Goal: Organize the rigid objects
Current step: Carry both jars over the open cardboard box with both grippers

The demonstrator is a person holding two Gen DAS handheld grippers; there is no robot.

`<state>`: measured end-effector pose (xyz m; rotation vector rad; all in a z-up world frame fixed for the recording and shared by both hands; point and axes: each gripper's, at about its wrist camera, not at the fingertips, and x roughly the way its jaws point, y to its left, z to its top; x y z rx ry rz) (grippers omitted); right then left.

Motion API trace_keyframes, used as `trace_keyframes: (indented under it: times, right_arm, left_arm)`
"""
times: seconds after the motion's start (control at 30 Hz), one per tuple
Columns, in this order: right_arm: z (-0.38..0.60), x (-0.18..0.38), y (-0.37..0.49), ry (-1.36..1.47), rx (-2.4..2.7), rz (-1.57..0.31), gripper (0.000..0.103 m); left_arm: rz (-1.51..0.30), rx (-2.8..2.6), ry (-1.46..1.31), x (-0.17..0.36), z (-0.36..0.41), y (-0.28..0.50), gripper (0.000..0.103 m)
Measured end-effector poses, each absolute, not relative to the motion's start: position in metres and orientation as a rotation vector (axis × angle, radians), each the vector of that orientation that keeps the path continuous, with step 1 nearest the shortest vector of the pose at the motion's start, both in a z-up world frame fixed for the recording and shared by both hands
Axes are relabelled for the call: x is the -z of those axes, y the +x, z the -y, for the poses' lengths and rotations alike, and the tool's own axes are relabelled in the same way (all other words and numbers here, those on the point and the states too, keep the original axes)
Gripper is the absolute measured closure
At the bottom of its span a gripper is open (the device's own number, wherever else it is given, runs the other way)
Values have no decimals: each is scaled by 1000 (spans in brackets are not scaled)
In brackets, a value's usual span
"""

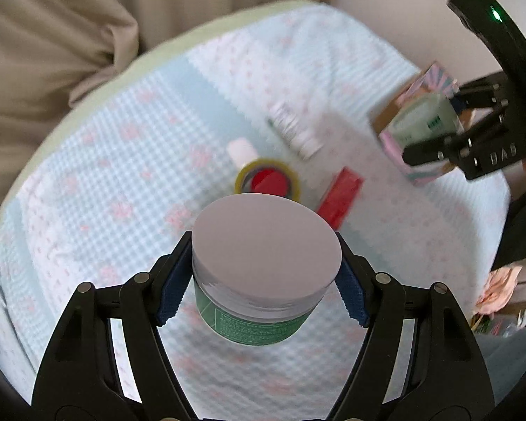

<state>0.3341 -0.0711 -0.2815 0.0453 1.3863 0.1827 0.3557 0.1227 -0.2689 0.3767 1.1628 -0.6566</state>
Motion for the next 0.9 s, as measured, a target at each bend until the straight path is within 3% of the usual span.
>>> trace_keyframes:
  times: [0.27,0.5,0.9]
  right_arm:
    - [104,215,276,38,-158,-1329,37]
    - [174,182,238,66,-131,-1273,37]
    - [348,197,220,105,-155,-1308,37]
  left_arm:
    - [-1057,680,311,199,-75,321,32]
    - [-1015,678,287,170,-2,289,32]
    - [-1073,558,129,187,160,250,32]
